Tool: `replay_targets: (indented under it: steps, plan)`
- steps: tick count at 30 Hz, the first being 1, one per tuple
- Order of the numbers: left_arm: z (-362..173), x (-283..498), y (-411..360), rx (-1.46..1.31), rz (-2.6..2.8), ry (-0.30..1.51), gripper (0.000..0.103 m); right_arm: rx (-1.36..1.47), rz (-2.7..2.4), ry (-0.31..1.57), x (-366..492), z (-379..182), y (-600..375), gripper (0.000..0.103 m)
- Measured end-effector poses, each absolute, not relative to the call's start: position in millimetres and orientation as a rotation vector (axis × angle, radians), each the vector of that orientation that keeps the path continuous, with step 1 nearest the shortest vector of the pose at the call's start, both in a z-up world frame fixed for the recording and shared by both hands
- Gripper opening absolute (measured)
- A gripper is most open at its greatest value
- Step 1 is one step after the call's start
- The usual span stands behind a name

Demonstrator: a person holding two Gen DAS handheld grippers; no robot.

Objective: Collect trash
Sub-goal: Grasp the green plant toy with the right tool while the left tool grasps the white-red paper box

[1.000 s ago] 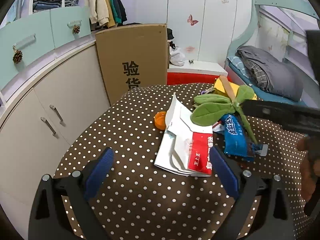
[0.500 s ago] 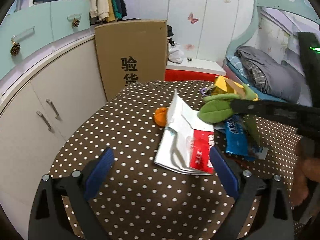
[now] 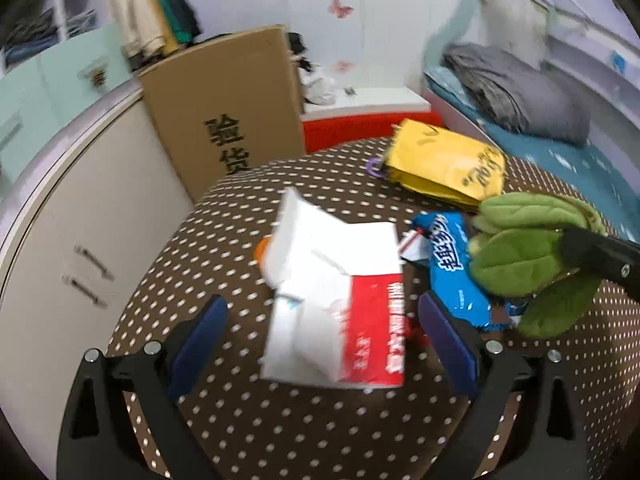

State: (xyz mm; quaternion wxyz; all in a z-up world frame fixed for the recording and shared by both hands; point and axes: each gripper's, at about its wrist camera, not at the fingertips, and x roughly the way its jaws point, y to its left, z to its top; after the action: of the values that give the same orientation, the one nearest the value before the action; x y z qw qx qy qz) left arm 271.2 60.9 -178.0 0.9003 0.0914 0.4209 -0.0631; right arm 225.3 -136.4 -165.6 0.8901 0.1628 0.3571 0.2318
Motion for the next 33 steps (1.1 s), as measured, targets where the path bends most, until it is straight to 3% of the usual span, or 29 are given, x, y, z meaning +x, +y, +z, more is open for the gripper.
replay_targets:
  steps: [4,6,8,9,22,24,30,33]
  plan:
    - [-190,279,58,0.199,-0.128,0.917,0.094,0.346,0.48,0.733,223,-168,-141,0.015]
    - [-192,279,63,0.139,-0.162,0.926,0.086,0.336,0.465,0.736,222,-169,-141,0.015]
    - [-189,278,69,0.092,-0.176,0.926,0.071,0.323,0.459,0.732,221,-169,-140,0.015]
    - [-189,277,71,0.082,-0.178,0.927,0.069,0.322,0.462,0.731,220,-169,-140,0.015]
    - [-178,215,102,-0.047,-0.187,0.878,0.068,0.264,0.458,0.727,214,-171,-130,0.015]
    - [-175,197,108,-0.056,-0.186,0.872,0.061,0.244,0.473,0.749,211,-171,-126,0.015]
    - [-178,152,115,-0.03,-0.191,0.889,0.063,0.186,0.48,0.796,174,-171,-126,0.015]
    - [-176,153,114,-0.02,-0.179,0.87,0.078,0.173,0.466,0.791,159,-170,-131,0.015]
